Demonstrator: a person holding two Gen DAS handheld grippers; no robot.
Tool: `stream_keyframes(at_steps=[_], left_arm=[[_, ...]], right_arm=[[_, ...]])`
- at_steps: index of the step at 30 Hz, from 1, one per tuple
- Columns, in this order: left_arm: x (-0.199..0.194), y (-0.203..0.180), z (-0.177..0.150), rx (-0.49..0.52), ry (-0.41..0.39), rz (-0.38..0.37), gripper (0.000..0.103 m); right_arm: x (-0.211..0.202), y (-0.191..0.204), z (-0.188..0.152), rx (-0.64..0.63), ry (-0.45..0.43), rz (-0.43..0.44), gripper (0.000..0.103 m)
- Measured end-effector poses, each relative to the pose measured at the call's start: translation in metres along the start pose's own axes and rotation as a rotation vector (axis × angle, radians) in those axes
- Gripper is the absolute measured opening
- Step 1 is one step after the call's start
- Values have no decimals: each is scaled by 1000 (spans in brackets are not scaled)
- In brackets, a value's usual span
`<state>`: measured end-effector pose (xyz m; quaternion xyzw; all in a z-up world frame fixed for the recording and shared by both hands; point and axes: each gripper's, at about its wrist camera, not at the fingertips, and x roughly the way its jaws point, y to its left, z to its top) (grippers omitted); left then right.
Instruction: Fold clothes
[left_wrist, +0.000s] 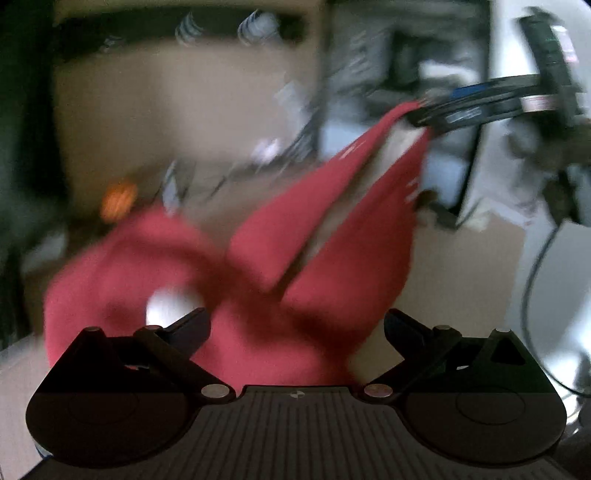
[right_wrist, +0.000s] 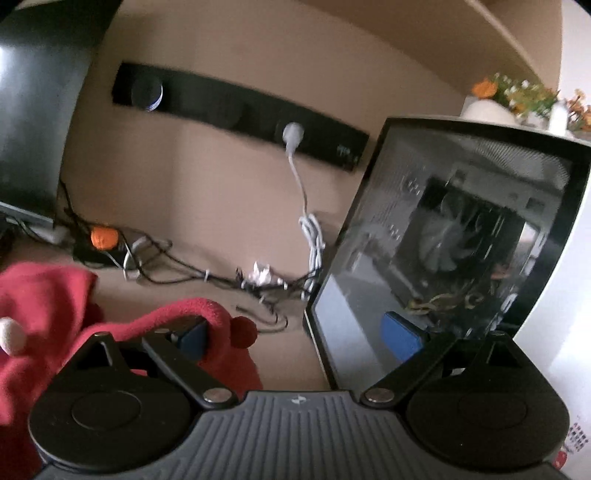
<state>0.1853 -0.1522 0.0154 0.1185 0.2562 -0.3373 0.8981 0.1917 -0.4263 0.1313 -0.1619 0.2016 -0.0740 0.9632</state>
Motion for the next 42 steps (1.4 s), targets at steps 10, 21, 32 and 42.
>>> stream_keyframes(at_steps=[10, 21, 32, 42], left_arm=[[74, -91, 68, 351, -86, -41, 102], [156, -131, 96, 405, 61, -139, 38], [120, -89, 107, 95, 34, -61, 24], [42, -54, 108, -130, 2, 109, 23]], right_arm=[[2, -49, -15, 101, -1, 183, 95], [2, -100, -57, 357, -10, 417, 95], [58, -99, -167, 907, 299, 647, 75], [116, -14, -74, 774, 216, 947, 73]])
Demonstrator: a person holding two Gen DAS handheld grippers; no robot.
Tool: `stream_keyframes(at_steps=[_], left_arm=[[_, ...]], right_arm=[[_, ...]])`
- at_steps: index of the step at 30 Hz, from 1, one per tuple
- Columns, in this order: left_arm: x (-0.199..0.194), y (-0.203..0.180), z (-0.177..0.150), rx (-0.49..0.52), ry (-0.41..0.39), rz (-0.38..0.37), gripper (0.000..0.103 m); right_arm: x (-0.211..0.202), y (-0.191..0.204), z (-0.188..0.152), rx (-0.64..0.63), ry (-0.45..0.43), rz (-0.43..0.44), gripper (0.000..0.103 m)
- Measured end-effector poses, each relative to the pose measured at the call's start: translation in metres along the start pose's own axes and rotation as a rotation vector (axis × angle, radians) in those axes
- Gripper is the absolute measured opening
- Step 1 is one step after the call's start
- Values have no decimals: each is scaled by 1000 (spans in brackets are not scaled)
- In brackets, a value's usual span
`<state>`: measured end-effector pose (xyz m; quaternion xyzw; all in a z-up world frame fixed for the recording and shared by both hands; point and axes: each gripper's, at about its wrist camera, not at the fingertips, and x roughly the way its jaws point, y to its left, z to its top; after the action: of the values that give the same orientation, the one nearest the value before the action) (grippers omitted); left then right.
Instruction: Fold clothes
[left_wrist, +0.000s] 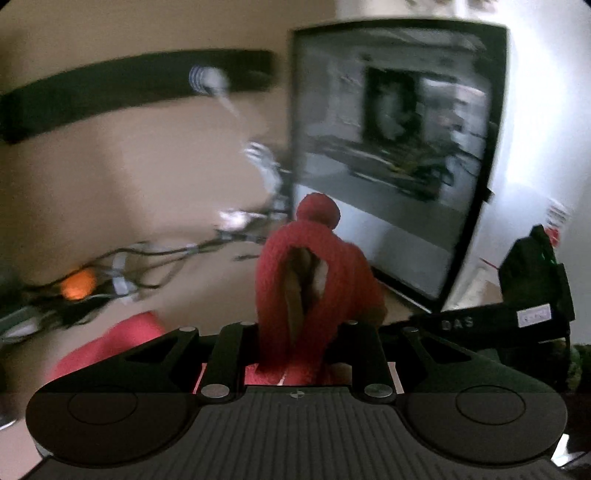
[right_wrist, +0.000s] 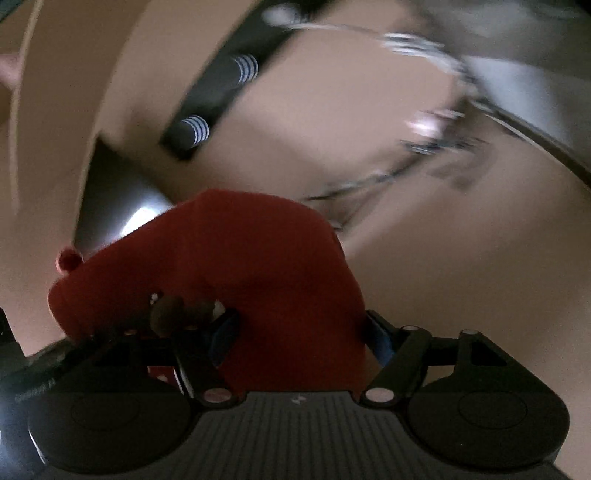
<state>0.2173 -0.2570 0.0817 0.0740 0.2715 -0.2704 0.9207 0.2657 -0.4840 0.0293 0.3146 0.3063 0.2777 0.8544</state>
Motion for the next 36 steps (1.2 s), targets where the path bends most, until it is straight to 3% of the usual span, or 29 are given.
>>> stream_keyframes(at_steps=[4, 9, 13, 17, 19, 23, 26, 29, 32, 36], left_arm=[[-42, 31, -14, -124, -45, 123, 24], [-80, 76, -72, -374, -34, 289, 34], [-94, 97, -127, -541, 11, 349, 40], [-108, 110, -161, -647, 35, 367, 57], [-121, 115, -166, -659, 21, 384, 63], [-151, 120, -153, -589, -66, 444, 82], [-148, 132, -141, -547, -95, 394, 86], [-121, 136, -137, -519, -53, 309, 86], [-96, 133, -139, -483, 4, 251, 86], [-81, 130, -144, -448, 43, 244, 90]], right_arm=[[50, 55, 19, -203, 80, 65, 73], [122, 112, -10, -462, 253, 60, 73], [160, 141, -47, -642, 355, 23, 73], [176, 154, -60, -698, 391, -29, 75], [172, 156, -59, -707, 392, -49, 75], [162, 156, -63, -730, 370, -77, 76], [146, 154, -55, -700, 334, -100, 86], [125, 150, -46, -665, 286, -104, 99], [104, 144, -42, -650, 241, -139, 101], [76, 130, -42, -568, 184, -193, 103]])
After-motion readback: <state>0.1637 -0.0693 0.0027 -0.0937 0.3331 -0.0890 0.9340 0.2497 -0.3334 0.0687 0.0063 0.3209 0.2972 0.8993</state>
